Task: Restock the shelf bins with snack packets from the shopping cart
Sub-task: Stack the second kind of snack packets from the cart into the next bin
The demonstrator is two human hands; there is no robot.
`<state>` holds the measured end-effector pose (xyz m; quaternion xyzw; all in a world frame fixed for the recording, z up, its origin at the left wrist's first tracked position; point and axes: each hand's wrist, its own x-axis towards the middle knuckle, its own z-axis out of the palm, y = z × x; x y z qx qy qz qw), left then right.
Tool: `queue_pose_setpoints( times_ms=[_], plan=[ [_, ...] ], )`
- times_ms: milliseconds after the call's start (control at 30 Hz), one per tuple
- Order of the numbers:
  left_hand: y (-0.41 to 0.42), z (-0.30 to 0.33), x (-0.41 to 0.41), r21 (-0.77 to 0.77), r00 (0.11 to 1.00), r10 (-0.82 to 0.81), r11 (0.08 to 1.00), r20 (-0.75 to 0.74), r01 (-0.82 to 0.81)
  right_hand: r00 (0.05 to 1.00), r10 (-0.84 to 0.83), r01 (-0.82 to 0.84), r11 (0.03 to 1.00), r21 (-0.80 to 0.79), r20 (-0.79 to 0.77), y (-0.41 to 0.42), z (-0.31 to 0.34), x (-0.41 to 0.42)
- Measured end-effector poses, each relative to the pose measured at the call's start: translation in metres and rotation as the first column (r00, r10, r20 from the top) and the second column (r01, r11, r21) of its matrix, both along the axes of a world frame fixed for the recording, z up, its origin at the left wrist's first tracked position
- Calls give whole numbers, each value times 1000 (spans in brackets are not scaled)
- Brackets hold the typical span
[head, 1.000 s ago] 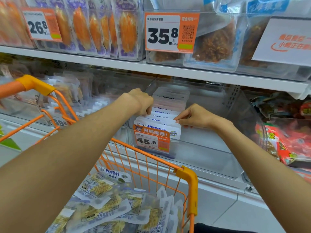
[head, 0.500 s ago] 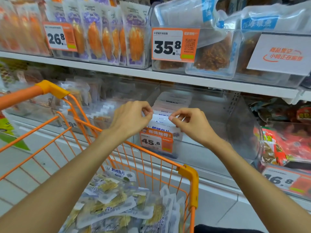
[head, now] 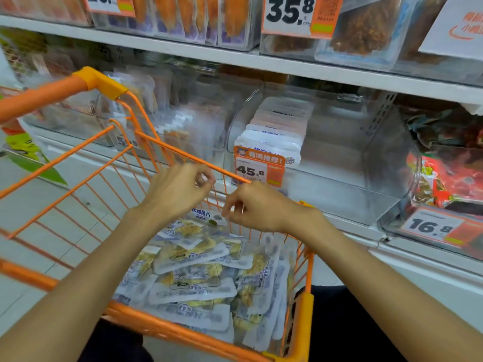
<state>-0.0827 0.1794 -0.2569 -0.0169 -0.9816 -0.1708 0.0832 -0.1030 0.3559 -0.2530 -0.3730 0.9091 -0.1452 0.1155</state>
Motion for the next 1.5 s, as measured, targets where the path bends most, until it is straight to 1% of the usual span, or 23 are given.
queue_pose_setpoints(
  times_ms=[33,67,100,133,200,233,267,300,367,400,433,500,567,700,800,933,1067,1100,1167,1233,1300,1400,1500],
  plan=[
    [-8,-6,-2,-93,982,17,996,189,0,992,-2,-11,995,103,128,-2,-7,-3],
    [-16,-12,-2,-176,922,50,984,383,20,971,-13,-34,981,193,237,-3,-15,-4],
    [-25,-19,-1,-241,837,82,968,541,62,949,-27,-62,961,271,313,-4,-24,-4],
    [-31,-26,-1,-288,746,105,950,658,120,931,-41,-89,938,335,363,-2,-31,-4],
    [-39,-36,2,-320,546,156,922,823,219,890,-86,-125,898,421,447,2,-44,-5],
    [-39,-38,1,-311,478,170,922,862,231,872,-110,-131,886,444,476,5,-47,-5],
    [-40,-43,1,-297,445,179,931,877,212,860,-125,-143,872,468,494,7,-50,-5],
    [-39,-45,1,-297,448,180,932,876,207,858,-127,-156,859,488,497,9,-51,-5],
    [-37,-59,-3,-341,494,137,872,859,351,859,-126,-167,847,504,496,13,-52,-4],
    [-34,-62,-4,-363,498,134,844,857,396,853,-135,-161,851,500,504,16,-52,-4],
    [-27,-61,-2,-387,506,155,834,848,394,844,-149,-149,859,491,516,19,-52,-6],
    [-12,-55,1,-391,516,191,866,835,312,824,-182,-116,873,474,537,28,-52,-10],
    [5,-52,2,-417,543,223,869,809,264,818,-198,-96,878,468,540,38,-52,-14],
    [29,-56,6,-469,585,231,833,778,295,821,-222,-67,877,475,526,54,-57,-12],
    [35,-57,3,-430,589,169,838,790,336,817,-234,-58,876,478,527,65,-57,-8],
    [34,-43,5,-303,574,37,876,818,375,813,-266,-35,865,501,517,79,-53,2],
    [40,-36,7,-309,604,-1,859,797,409,795,-310,18,872,489,522,86,-53,16],
    [40,-37,5,-303,606,-15,856,796,419,803,-311,27,871,490,509,85,-52,19],
    [46,-40,3,-303,602,-35,840,797,450,853,-281,43,878,477,440,79,-51,27],
    [52,-42,2,-333,609,-40,808,792,486,895,-240,56,896,440,375,69,-52,32],
    [56,-45,3,-358,620,-51,778,783,517,908,-202,26,902,431,368,59,-57,36],
    [51,-51,3,-306,605,-121,774,787,554,938,-106,-46,905,422,329,48,-67,38],
    [37,-53,4,-207,594,-214,802,775,560,972,-54,-45,912,407,228,51,-70,36]
  ],
)
